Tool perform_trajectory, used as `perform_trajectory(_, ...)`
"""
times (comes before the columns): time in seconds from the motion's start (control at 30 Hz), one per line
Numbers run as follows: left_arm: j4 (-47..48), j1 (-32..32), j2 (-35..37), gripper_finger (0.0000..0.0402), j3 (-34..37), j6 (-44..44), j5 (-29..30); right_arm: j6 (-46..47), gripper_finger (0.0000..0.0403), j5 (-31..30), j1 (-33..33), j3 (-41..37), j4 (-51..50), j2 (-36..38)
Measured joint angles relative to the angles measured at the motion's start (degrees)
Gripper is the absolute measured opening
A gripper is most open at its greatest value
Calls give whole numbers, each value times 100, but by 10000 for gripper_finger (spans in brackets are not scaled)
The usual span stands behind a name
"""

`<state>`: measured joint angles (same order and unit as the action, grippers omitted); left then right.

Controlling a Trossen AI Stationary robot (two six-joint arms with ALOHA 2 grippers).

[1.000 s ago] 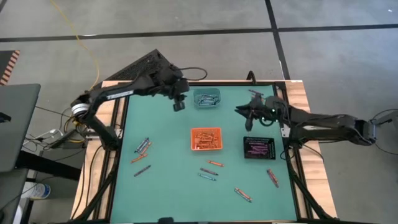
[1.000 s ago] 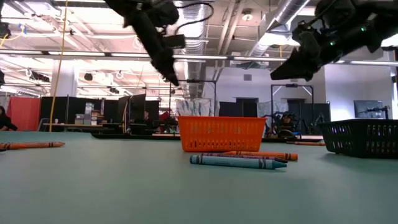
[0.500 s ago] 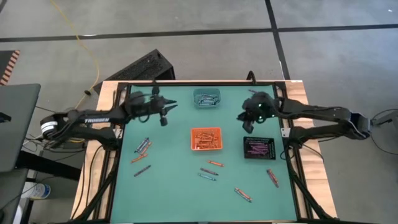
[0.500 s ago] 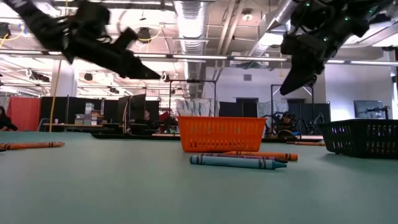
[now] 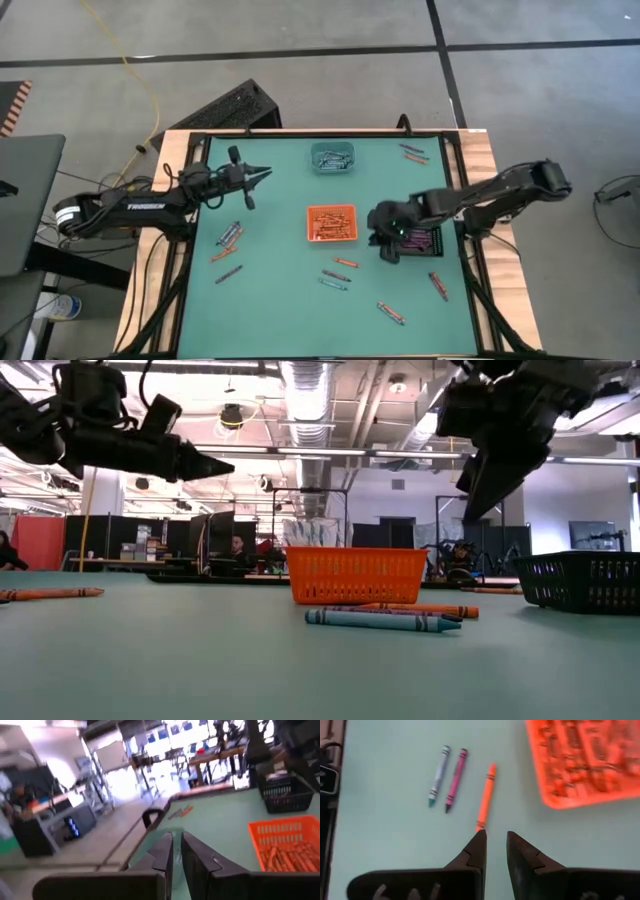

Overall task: Sort crayons
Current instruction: Put the orange crayon into the orange bin

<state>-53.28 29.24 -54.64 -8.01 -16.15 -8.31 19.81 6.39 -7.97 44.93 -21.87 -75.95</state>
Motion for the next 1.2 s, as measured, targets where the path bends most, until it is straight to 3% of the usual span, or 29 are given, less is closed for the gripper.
perform_trajectory(0.23, 44, 105, 646, 20, 0, -3, -439, 264, 71, 105, -448, 9, 1010, -841)
perform_trajectory(0.53, 997, 382, 1453, 19, -1, 318, -645, 383, 71, -216, -603, 468, 1028, -1767)
perform_trajectory(0.83, 1158, 528, 1533, 19, -2, 313, -666, 385, 93, -249, -594, 1033, 601, -2357)
perform_trajectory(1.2, 1470, 839, 1529, 19, -2, 156, -1142, 719, 125, -516, -698, 1505, 320, -3118)
